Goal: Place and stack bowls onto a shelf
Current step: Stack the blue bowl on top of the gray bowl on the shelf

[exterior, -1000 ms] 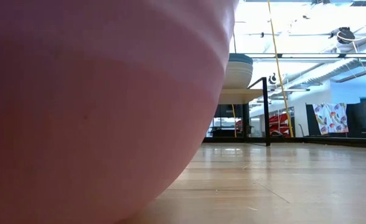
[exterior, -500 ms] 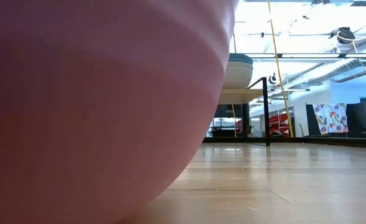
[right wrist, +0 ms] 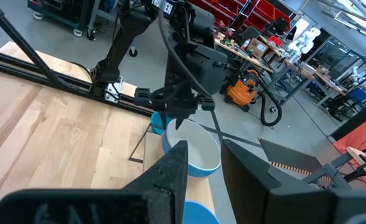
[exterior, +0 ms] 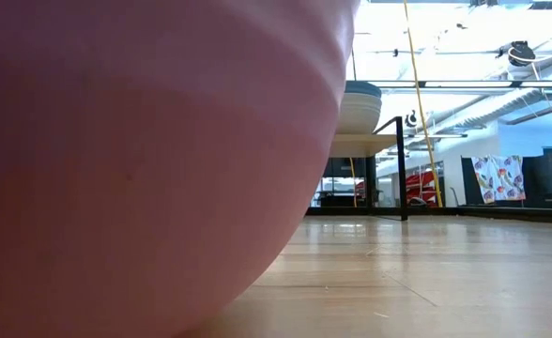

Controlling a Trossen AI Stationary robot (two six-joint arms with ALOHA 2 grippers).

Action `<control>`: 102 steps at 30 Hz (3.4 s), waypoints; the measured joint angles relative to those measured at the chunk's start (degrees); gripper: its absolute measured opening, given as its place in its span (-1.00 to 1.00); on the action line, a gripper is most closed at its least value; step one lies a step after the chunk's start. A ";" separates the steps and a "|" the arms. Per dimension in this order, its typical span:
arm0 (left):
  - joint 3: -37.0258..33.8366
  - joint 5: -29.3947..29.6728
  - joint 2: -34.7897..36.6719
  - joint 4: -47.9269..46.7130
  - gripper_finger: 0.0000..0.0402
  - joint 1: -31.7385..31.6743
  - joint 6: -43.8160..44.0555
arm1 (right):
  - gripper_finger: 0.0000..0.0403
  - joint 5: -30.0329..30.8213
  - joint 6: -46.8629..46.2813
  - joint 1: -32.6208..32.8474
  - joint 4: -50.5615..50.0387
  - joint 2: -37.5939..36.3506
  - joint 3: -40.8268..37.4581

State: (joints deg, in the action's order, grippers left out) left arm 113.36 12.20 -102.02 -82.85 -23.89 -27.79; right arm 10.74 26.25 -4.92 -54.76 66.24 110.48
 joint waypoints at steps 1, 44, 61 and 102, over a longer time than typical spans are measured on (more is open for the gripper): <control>0.00 0.77 0.11 -0.02 -0.29 0.51 0.00 | -0.56 0.00 0.01 -0.01 0.00 0.00 0.00; -2.94 9.14 7.76 -7.13 -0.29 -25.67 55.79 | -0.56 -0.02 1.32 0.00 0.04 0.55 -0.02; -21.27 -3.44 7.74 -7.17 -0.29 -30.20 43.56 | -0.56 -0.02 2.06 0.00 0.02 0.55 -0.02; -34.82 1.80 7.76 -2.86 -0.29 -32.28 68.95 | -0.56 -0.02 10.91 0.00 0.04 0.54 -0.02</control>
State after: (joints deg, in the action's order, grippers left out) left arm 78.54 14.00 -94.26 -85.71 -56.17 41.15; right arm 10.72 37.17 -4.92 -54.72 66.78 110.45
